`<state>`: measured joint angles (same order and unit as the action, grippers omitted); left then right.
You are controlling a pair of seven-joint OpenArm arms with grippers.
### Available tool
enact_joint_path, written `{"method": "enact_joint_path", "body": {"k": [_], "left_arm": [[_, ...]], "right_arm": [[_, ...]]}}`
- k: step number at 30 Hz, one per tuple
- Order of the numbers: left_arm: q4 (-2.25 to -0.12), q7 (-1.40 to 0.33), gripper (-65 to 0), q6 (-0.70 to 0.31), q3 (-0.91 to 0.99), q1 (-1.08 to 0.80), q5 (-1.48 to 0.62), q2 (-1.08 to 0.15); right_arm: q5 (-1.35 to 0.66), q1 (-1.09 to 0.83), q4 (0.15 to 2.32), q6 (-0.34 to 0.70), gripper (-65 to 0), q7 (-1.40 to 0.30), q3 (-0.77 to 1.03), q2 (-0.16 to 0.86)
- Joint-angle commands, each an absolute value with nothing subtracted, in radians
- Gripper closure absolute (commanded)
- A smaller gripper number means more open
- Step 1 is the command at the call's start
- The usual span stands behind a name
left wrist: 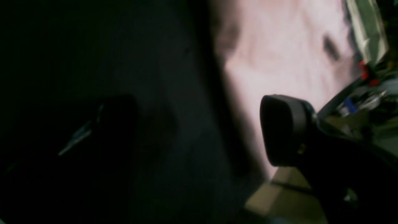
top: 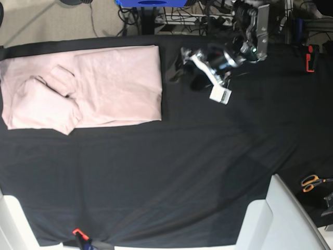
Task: Fold the T-shirt properly
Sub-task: 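Move the left gripper to the shirt's folded edge and grasp it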
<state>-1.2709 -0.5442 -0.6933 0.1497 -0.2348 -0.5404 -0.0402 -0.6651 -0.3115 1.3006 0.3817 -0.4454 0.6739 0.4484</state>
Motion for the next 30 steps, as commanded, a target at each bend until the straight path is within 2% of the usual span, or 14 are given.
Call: {"method": "enact_joint_path", "body": {"k": [1, 7, 14, 21, 27, 28, 30], "left_arm": [[-1.253, -0.55, -59.9, -0.698, 0.147, -0.231, -0.561, -0.039], [-1.119, -0.55, -59.6, -0.698, 0.09, -0.15, -0.645, -0.041], [-1.099, -0.545, -49.9, -0.698, -0.058, -0.107, -0.645, -0.038], [-1.099, -0.545, -46.6, -0.698, -0.11, -0.07, -0.647, -0.038], [-1.029, -0.544, -26.7, -0.698, -0.117, -0.03, -0.647, -0.024], [-1.012, -0.544, -21.4, -0.698, -0.116, -0.028, -0.647, -0.022], [-1.004, -0.544, -5.8, -0.698, -0.116, -0.028, -0.647, -0.022]], "right_arm": [[-0.673, -0.312, 1.317, 0.381, -45.5, -0.426, 0.682, 0.475], [-0.671, -0.338, 1.322, 0.381, -45.5, -0.426, 0.682, 0.475], [-0.671, -0.34, 1.32, 0.383, -45.5, -0.426, 0.682, 0.475], [-0.671, -0.34, 1.317, 0.383, -45.5, -0.426, 0.682, 0.475], [-0.671, -0.34, 1.316, 0.383, -45.5, -0.426, 0.682, 0.475], [-0.671, -0.34, 1.316, 0.383, -45.5, -0.426, 0.682, 0.475], [-0.671, -0.34, 1.316, 0.383, -45.5, -0.426, 0.682, 0.475]]}}
